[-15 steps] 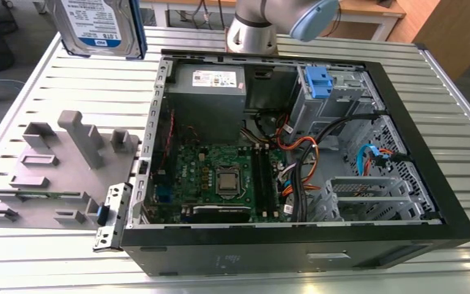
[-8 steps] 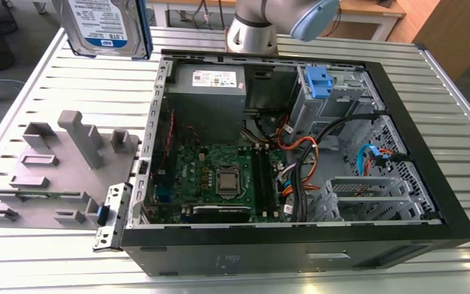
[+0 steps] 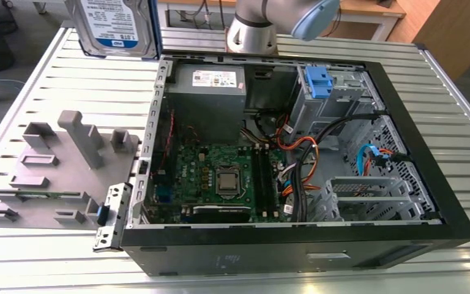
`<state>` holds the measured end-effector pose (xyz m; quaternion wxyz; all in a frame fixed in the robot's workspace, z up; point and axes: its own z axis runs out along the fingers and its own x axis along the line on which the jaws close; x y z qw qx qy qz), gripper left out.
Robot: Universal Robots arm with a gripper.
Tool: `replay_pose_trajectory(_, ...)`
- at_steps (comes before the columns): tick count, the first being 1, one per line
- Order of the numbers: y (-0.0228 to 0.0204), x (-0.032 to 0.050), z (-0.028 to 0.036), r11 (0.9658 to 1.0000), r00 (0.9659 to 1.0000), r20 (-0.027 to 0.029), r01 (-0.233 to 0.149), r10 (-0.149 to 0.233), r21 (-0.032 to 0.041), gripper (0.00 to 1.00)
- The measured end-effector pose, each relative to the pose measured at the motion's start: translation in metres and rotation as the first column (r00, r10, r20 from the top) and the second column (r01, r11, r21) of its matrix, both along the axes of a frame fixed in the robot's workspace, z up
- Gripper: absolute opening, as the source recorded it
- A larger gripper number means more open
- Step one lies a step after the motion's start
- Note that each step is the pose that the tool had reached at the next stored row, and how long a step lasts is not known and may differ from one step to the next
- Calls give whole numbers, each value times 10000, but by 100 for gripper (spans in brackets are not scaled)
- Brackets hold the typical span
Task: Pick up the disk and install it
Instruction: 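Pick up the disk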
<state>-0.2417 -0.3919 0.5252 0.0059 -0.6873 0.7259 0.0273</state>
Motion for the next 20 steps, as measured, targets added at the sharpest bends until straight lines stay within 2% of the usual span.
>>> replay_pose_trajectory(20,0,377,-1,10000,10000,-9,-1,1,0,35)
